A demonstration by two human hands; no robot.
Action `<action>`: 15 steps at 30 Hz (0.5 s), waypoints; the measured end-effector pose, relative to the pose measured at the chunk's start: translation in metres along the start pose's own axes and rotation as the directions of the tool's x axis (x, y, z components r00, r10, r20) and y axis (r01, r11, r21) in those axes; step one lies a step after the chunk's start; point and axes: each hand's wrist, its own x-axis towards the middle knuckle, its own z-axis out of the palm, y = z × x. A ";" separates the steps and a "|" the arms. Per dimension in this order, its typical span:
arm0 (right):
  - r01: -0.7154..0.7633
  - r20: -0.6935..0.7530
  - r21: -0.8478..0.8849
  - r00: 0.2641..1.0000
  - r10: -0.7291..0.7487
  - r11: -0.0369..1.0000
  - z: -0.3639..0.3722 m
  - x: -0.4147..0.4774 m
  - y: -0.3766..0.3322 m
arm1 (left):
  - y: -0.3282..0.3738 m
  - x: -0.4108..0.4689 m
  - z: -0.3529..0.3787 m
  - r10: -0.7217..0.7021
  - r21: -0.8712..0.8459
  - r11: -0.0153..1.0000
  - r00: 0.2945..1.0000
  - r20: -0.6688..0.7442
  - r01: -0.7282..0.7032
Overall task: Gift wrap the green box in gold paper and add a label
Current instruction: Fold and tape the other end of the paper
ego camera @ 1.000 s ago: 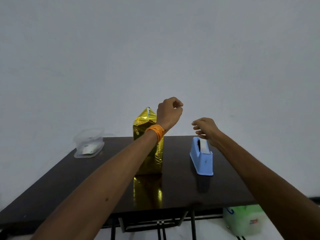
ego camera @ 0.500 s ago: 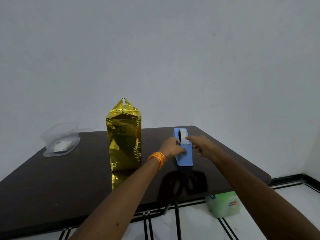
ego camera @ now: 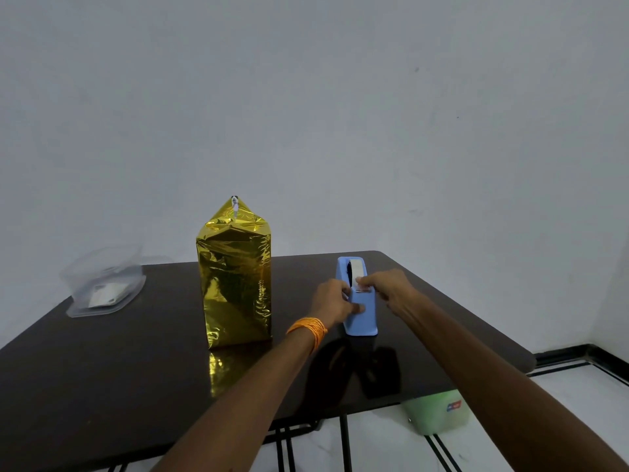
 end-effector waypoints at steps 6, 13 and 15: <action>0.173 -0.102 -0.126 0.977 -0.186 0.977 0.006 -0.002 -0.007 | 0.000 -0.002 -0.003 0.006 -0.014 1.000 1.000 0.002 -0.006; 0.164 -0.126 0.059 0.980 -0.156 0.985 0.001 -0.026 0.011 | 0.001 -0.006 -0.003 0.021 -0.025 0.999 1.000 -0.013 -0.021; 0.170 -0.116 0.070 0.980 -0.161 0.983 0.000 -0.034 0.014 | 0.001 -0.007 -0.003 0.019 -0.031 0.999 1.000 -0.017 -0.020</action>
